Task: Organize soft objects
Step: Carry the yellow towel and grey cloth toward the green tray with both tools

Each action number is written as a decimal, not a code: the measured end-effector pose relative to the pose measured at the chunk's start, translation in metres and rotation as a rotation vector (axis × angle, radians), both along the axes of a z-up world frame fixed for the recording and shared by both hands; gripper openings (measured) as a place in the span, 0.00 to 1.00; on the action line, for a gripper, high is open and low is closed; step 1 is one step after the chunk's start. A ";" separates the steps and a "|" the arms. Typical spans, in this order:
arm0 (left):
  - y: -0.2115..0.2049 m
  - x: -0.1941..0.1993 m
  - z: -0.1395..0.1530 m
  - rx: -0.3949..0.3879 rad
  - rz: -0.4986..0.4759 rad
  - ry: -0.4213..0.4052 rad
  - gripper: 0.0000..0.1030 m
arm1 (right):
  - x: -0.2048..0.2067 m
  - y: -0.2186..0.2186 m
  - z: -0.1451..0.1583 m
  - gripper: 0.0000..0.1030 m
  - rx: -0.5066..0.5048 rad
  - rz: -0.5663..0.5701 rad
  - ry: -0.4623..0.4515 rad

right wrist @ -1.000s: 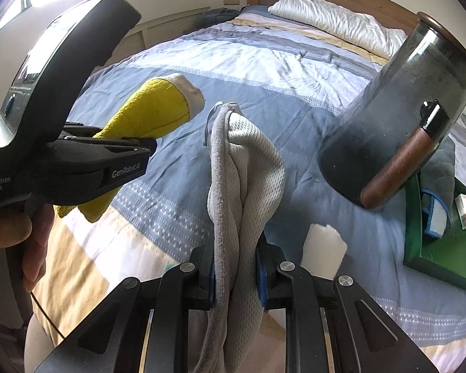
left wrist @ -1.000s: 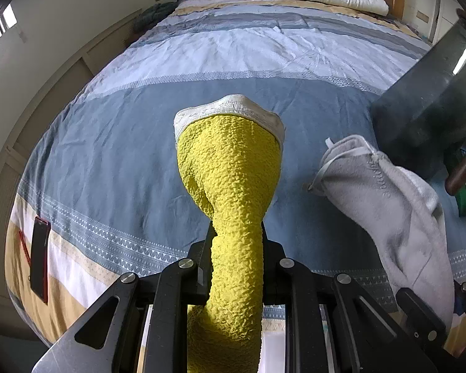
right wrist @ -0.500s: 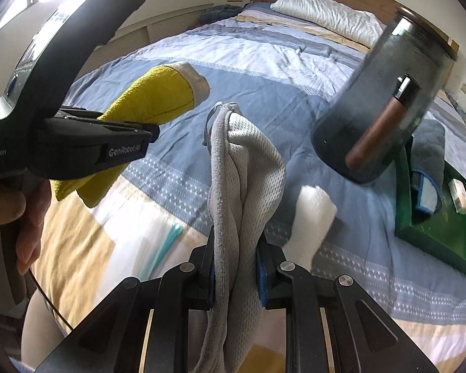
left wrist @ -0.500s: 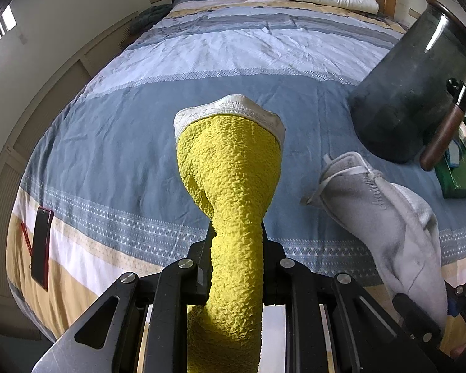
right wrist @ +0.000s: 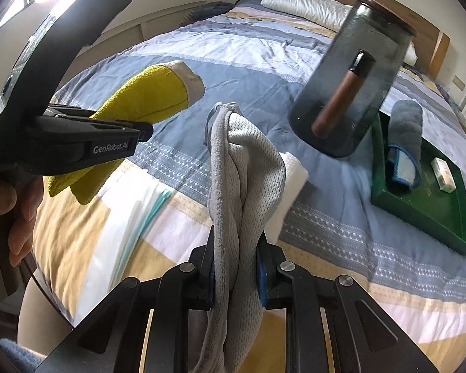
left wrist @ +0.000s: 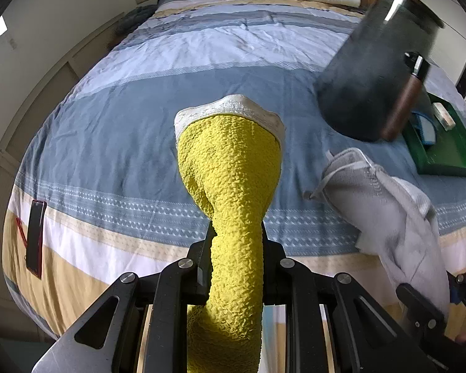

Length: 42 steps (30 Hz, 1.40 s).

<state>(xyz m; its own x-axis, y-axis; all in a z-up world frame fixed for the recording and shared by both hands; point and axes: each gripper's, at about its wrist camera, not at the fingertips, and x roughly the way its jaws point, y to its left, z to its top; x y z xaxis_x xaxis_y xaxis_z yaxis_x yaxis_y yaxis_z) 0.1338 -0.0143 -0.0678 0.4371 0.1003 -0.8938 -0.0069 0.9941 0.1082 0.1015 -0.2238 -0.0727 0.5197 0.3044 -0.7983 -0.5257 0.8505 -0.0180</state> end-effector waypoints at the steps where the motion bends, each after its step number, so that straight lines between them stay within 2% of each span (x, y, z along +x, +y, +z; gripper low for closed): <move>1: -0.003 -0.002 0.001 0.001 -0.006 0.001 0.17 | -0.002 -0.002 0.001 0.18 -0.001 -0.002 0.000; 10: -0.033 -0.027 0.005 -0.021 -0.059 0.044 0.17 | -0.022 -0.035 0.010 0.18 -0.029 -0.036 0.001; 17: -0.073 -0.043 0.005 -0.040 -0.150 0.073 0.17 | -0.035 -0.076 0.013 0.18 -0.042 -0.104 0.008; 33: -0.160 -0.049 0.017 -0.057 -0.349 0.081 0.17 | -0.054 -0.163 0.025 0.19 -0.043 -0.290 0.009; 42: -0.197 -0.039 0.021 -0.063 -0.404 0.065 0.17 | -0.048 -0.197 0.030 0.19 -0.031 -0.374 -0.003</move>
<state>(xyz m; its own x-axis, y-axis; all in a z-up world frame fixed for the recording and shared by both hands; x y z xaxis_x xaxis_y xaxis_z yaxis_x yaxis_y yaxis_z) 0.0944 -0.2115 -0.0472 0.3730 -0.1232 -0.9196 0.3898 0.9202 0.0348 0.0539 -0.4209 -0.0424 0.5927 0.0689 -0.8025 -0.1790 0.9827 -0.0478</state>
